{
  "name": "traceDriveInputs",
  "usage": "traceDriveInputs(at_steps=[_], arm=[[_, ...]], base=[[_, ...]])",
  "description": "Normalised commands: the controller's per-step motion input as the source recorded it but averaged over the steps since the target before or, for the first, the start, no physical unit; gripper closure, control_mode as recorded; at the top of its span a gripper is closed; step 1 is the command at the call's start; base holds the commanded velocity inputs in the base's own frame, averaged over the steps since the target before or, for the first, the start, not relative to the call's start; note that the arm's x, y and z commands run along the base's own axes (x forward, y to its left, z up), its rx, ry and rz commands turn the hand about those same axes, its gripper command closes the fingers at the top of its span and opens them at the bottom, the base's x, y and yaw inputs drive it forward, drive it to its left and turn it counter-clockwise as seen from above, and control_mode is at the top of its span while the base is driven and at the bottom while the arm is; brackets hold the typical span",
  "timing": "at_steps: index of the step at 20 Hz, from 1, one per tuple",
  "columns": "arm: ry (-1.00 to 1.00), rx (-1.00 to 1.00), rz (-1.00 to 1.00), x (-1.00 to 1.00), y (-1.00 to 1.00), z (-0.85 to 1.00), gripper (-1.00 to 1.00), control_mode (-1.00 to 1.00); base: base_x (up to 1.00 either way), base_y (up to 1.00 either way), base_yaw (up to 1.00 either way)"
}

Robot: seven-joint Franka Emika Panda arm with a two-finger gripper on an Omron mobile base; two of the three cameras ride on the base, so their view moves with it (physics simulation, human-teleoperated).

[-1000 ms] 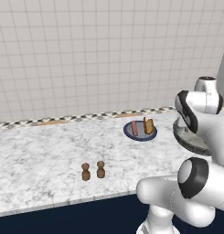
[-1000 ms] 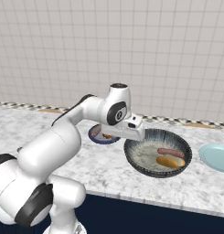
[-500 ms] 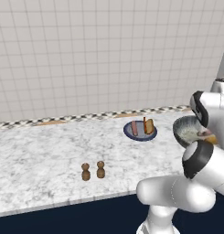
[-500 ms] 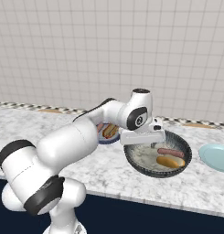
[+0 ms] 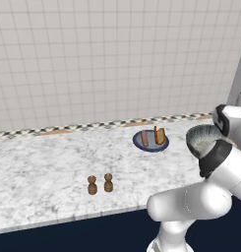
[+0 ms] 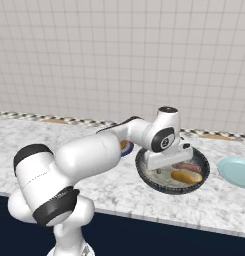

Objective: Place one bun and one sausage from the bowl on each plate.

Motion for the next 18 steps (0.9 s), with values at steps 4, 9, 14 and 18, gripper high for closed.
traceDriveInputs(at_steps=[4,9,14,18], arm=[[0.00,-0.01,0.16,0.05,-0.36,-0.28,-1.00,-1.00],[0.00,0.00,0.29,0.36,-0.07,-0.18,-1.00,-1.00],[0.00,0.00,0.21,0.38,-0.23,-0.07,-1.00,-1.00],[0.00,-0.01,0.05,0.04,-0.33,-0.29,-1.00,-1.00]], base=[[0.00,0.00,0.00],[0.00,0.00,0.00],[0.00,0.00,0.00],[0.00,0.00,0.00]])
